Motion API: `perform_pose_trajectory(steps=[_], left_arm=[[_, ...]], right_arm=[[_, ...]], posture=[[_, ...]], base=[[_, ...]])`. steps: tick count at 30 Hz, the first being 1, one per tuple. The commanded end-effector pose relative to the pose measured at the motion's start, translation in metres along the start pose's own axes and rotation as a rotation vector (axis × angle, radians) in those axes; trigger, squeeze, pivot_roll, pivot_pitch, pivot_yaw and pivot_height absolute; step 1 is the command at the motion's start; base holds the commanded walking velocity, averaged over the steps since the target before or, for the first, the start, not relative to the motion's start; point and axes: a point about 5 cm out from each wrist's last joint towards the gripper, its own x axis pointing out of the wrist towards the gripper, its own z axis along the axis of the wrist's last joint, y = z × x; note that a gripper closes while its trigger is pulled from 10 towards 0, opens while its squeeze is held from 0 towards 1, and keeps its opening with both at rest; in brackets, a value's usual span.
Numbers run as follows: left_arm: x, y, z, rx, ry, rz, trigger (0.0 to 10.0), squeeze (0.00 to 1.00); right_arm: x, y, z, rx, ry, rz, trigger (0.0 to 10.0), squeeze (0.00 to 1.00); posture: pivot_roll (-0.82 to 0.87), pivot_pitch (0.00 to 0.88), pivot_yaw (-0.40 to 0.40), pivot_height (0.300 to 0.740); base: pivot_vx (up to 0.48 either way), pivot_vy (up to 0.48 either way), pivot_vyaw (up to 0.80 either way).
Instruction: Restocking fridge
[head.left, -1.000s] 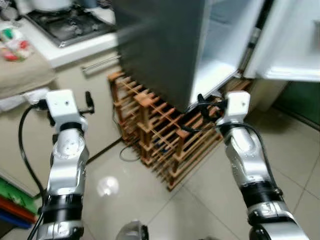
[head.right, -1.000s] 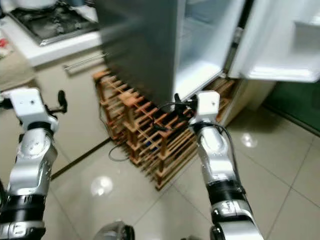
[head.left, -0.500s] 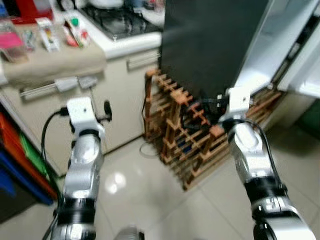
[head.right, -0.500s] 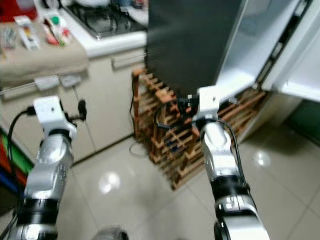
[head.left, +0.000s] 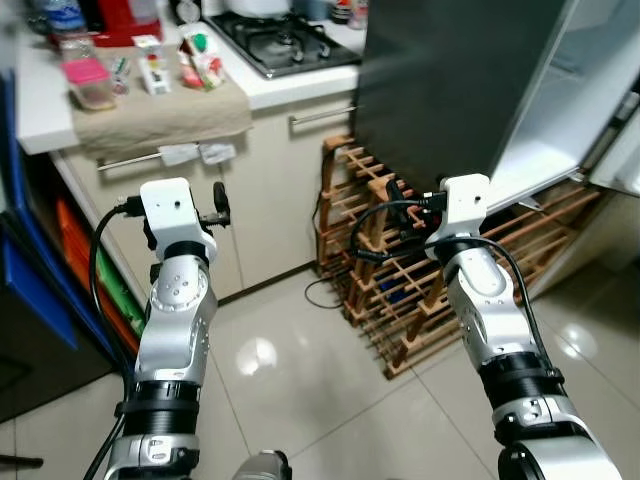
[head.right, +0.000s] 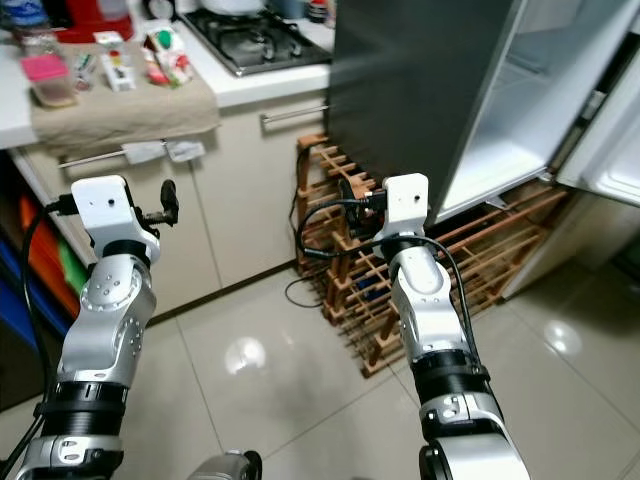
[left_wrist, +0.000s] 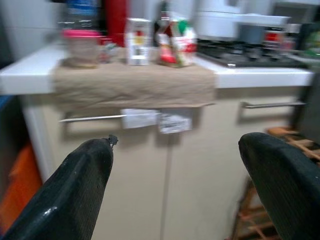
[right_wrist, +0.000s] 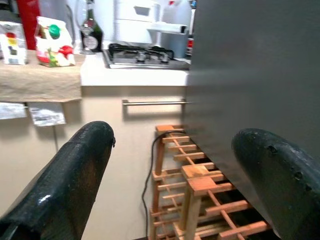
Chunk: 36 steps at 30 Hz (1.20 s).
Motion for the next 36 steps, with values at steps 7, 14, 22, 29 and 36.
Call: perform_pose_trajectory(steps=[7, 14, 22, 29, 36], left_arm=[[0.0, 0.001, 0.005, 0.032, -0.008, 0.022, 10.0, 0.0], [0.003, -0.005, 0.013, 0.014, -0.043, -0.013, 10.0, 0.0], [0.007, -0.008, 0.015, 0.067, -0.065, -0.008, 10.0, 0.0], [0.007, 0.003, 0.018, 0.01, -0.075, 0.01, 10.0, 0.0], [0.012, 0.0, 0.024, 0.03, -0.105, -0.032, 10.0, 0.0]], right_arm=[[-0.004, -0.005, -0.006, 0.014, 0.019, -0.033, 10.0, 0.0], [0.0, -0.002, -0.005, 0.009, 0.017, -0.013, 10.0, 0.01], [0.003, 0.001, 0.007, -0.058, -0.041, 0.009, 10.0, 0.02], [-0.004, -0.004, -0.003, 0.006, 0.006, -0.041, 10.0, 0.0], [-0.003, -0.005, -0.007, 0.0, 0.02, -0.07, 10.0, 0.0]], posture=[[-0.01, 0.0, -0.018, 0.74], [0.0, 0.0, -0.015, 0.74], [-0.03, 0.0, -0.02, 0.74], [0.0, 0.0, -0.033, 0.74], [0.01, 0.0, -0.014, 0.74]], base=[[0.0, -0.48, 0.47], [0.0, -0.102, 0.46], [0.0, 0.0, 0.46], [0.304, 0.0, 0.07], [0.48, 0.0, 0.18]])
